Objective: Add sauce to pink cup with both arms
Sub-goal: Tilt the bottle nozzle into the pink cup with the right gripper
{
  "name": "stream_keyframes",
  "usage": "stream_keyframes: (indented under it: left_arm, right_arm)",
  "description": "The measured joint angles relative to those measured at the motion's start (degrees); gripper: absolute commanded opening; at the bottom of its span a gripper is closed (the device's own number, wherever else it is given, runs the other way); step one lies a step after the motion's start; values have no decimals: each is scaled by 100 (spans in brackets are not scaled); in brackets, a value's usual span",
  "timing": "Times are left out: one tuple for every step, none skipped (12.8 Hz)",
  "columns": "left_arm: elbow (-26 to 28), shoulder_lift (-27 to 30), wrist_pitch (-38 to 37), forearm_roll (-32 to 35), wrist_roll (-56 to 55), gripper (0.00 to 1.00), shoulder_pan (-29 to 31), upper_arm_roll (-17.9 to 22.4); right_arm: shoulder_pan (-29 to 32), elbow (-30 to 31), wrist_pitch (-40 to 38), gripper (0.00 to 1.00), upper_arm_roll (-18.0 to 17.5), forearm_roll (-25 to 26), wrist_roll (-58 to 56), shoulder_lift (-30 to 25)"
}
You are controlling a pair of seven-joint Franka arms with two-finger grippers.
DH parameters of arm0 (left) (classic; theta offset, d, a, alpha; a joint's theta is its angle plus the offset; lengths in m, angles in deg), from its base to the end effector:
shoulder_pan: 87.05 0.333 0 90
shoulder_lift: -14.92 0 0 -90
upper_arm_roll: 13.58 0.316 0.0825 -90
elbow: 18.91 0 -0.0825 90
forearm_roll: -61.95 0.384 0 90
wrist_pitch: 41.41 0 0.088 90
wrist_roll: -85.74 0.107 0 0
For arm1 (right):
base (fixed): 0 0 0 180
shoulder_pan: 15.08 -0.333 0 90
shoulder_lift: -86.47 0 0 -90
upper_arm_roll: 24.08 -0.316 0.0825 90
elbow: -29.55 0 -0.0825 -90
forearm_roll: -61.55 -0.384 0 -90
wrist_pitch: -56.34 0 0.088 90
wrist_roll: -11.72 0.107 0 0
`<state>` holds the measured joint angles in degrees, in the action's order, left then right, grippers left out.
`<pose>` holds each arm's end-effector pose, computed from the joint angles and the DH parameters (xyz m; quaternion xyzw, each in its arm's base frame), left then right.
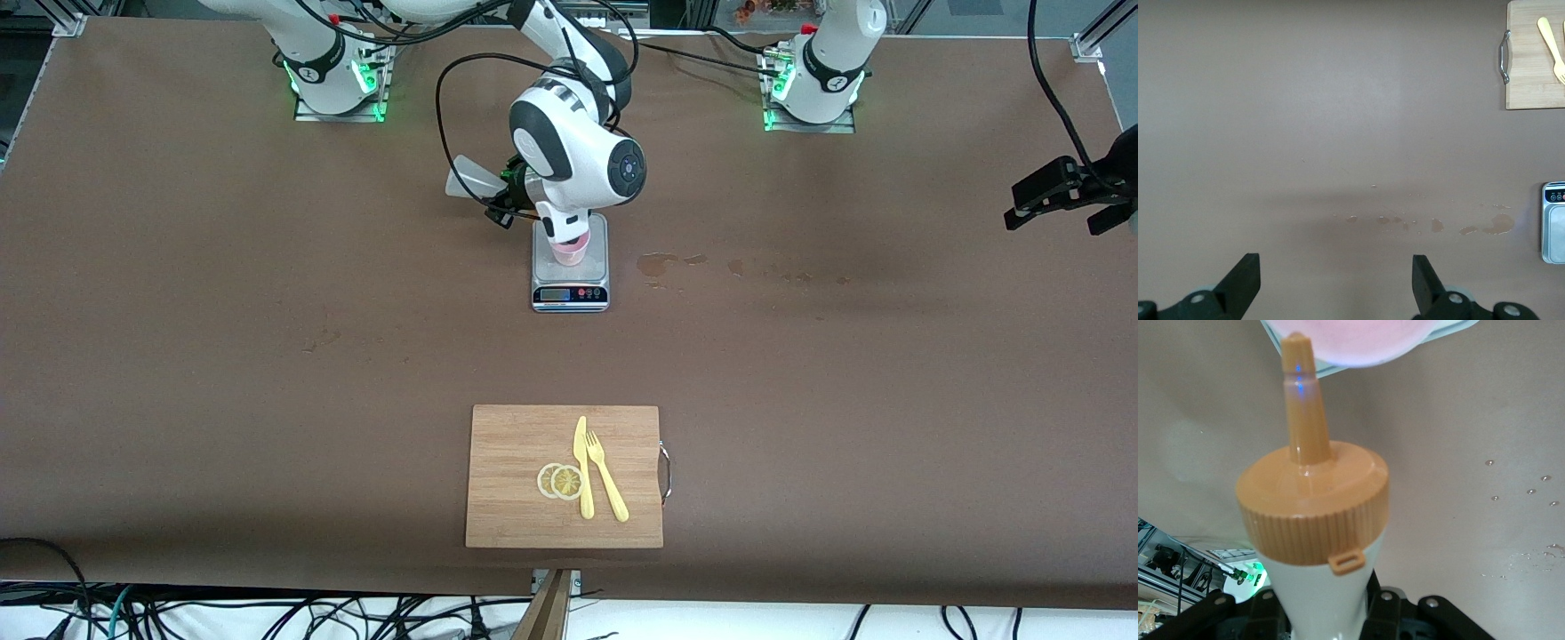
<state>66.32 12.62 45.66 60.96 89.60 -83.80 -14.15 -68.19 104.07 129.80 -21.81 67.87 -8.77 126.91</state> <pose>0.5618 0.0245 0.6367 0.9999 -0.0107 -0.0035 0.0090 0.4150 0.4954 0.2956 0.7557 0.5471 -0.3230 0.1587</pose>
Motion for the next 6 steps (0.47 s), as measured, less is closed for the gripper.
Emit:
stream_keyframes:
  left_arm:
    - [-1,0,-7,0,0,100,0,-2]
    - [-2,0,-10,0,0,100,0,-2]
    - [-2,0,-14,0,0,100,0,-3]
    - [-2,0,-20,0,0,100,0,-3]
    - [-2,0,-26,0,0,100,0,-3]
    - [-2,0,-29,0,0,100,0,-3]
  right_arm:
    - [0,-42,0,14,2,1,0,24]
    - [0,-79,0,14,8,3,0,54]
    - [0,-103,0,14,18,5,0,79]
    - [0,-120,0,14,25,6,0,95]
    - [0,-134,0,13,29,8,0,102]
    - [1,-145,-2,13,31,10,0,104]
